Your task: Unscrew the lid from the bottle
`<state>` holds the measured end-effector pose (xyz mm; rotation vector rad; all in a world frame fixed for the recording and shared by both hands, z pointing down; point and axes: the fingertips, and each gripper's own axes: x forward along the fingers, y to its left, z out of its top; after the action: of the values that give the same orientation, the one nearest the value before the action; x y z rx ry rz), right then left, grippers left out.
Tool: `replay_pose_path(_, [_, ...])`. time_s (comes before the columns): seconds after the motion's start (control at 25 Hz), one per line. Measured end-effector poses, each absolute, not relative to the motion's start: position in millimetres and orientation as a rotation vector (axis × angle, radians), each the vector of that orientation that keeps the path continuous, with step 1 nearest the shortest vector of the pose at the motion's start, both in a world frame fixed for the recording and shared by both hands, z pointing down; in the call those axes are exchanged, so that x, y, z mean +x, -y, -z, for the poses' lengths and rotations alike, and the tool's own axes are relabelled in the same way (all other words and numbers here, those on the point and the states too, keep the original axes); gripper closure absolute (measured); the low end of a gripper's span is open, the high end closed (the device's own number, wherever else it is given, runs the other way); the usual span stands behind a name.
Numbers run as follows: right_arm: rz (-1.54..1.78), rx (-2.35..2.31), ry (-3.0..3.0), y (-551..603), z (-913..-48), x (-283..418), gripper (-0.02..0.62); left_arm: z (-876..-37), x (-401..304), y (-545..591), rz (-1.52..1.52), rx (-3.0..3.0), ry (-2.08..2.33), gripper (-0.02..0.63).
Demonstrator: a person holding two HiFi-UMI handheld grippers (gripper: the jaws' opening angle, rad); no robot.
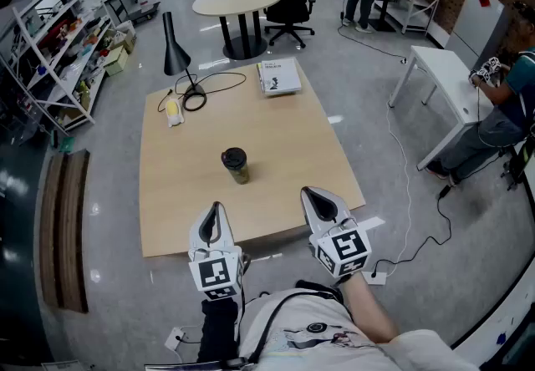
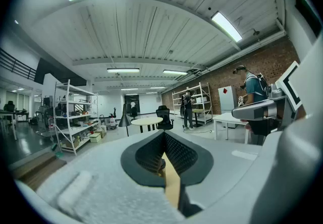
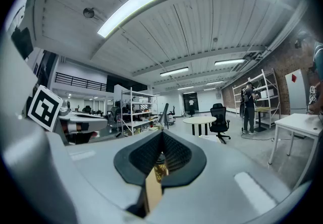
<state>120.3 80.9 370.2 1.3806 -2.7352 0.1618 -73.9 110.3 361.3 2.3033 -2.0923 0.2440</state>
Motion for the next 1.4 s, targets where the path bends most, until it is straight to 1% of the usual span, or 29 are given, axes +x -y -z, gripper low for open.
replay_pose_path(0.56, [-0.167, 1.351, 2.782, -87, -369, 121, 0.592, -368, -69, -115, -0.247, 2.293, 2.081, 0.606])
replay_pose_path(1.0, [-0.201, 1.306, 2.824, -92, -376, 156, 0.591, -387, -52, -116, -0.252, 2.243, 2.103, 0.601])
replay_pose_path(1.04, [-0.205, 1.295, 2.826, -92, -378, 159, 0.591, -390, -50, -116, -0.260, 2.235, 2.104, 0.572])
replay_pose_path(1.12, [-0.216, 1.277, 2.833, -89, -382, 163, 0.591, -398, -45, -115, -0.278, 2.223, 2.098, 0.558])
replay_pose_path(1.2, [-0.237, 1.258, 2.847, -85, -384, 162, 0.588, -407, -39, -115, -0.303, 2.225, 2.072, 0.522])
replay_pose_path(1.28, [-0.244, 1.221, 2.865, -81, -384, 156, 0.571, -414, -36, -113, -0.323, 2.235, 2.040, 0.467])
replay_pose_path(1.4, [-0.225, 1.154, 2.897, -70, -382, 136, 0.537, -419, -42, -102, -0.337, 2.250, 2.010, 0.421])
